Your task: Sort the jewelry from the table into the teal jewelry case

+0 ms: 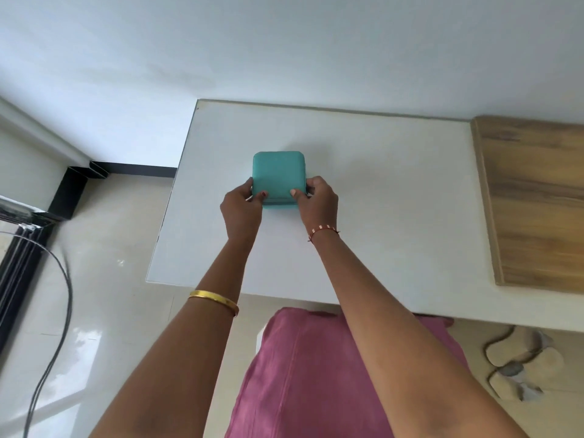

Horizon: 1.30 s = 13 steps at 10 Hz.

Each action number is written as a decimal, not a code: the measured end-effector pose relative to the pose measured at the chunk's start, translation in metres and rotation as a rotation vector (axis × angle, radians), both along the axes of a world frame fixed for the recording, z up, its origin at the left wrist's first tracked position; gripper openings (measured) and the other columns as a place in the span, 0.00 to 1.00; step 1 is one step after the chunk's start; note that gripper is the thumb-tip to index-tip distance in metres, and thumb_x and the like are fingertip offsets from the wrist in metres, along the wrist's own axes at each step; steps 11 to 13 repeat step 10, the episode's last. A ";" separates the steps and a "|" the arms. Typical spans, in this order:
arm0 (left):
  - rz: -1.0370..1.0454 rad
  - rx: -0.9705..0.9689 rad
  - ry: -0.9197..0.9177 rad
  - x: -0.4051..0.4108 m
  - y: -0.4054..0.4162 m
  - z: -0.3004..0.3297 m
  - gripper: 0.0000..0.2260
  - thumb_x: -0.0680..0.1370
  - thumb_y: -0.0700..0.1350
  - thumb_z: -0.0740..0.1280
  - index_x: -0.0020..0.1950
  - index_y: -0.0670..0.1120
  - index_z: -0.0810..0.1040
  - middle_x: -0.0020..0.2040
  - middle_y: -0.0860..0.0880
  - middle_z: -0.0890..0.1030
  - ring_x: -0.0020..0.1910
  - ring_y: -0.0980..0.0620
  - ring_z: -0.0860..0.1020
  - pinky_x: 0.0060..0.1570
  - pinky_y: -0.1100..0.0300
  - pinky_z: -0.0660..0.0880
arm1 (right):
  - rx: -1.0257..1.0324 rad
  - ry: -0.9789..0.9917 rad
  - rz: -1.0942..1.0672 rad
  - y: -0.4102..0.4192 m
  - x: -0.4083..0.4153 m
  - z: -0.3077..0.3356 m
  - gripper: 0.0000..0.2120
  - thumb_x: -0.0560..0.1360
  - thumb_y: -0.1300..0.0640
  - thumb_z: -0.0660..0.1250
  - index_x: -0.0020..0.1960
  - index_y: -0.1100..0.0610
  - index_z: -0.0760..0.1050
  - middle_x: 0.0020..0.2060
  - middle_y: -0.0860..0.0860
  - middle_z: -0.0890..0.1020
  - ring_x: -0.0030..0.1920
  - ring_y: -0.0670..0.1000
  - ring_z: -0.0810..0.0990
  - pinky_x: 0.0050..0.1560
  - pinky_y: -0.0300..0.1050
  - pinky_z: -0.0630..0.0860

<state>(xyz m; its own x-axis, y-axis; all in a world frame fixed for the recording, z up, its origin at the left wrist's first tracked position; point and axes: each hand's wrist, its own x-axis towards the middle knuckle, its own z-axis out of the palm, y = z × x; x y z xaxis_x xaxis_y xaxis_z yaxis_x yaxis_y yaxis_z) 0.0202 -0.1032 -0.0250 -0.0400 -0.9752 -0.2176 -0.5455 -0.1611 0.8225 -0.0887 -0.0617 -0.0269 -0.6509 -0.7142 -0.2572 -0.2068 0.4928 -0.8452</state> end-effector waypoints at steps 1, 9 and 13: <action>0.063 0.034 0.016 -0.003 -0.044 -0.002 0.18 0.75 0.38 0.68 0.65 0.40 0.75 0.60 0.43 0.79 0.59 0.48 0.78 0.57 0.66 0.69 | -0.006 -0.007 0.019 -0.043 -0.002 -0.002 0.11 0.72 0.62 0.69 0.53 0.66 0.75 0.49 0.60 0.82 0.50 0.58 0.79 0.48 0.44 0.73; 0.165 0.214 -0.059 0.017 -0.146 0.015 0.18 0.77 0.38 0.66 0.67 0.41 0.73 0.61 0.40 0.79 0.61 0.40 0.76 0.61 0.56 0.71 | 0.262 -0.046 0.222 -0.148 0.021 0.020 0.14 0.74 0.56 0.67 0.51 0.67 0.75 0.49 0.63 0.81 0.50 0.62 0.78 0.46 0.47 0.72; 0.136 0.074 -0.259 0.012 -0.136 0.030 0.17 0.79 0.40 0.61 0.68 0.39 0.70 0.66 0.40 0.75 0.66 0.43 0.72 0.64 0.57 0.65 | 0.325 0.032 0.272 -0.146 0.018 0.037 0.17 0.76 0.52 0.64 0.53 0.67 0.74 0.51 0.62 0.79 0.53 0.62 0.76 0.48 0.48 0.71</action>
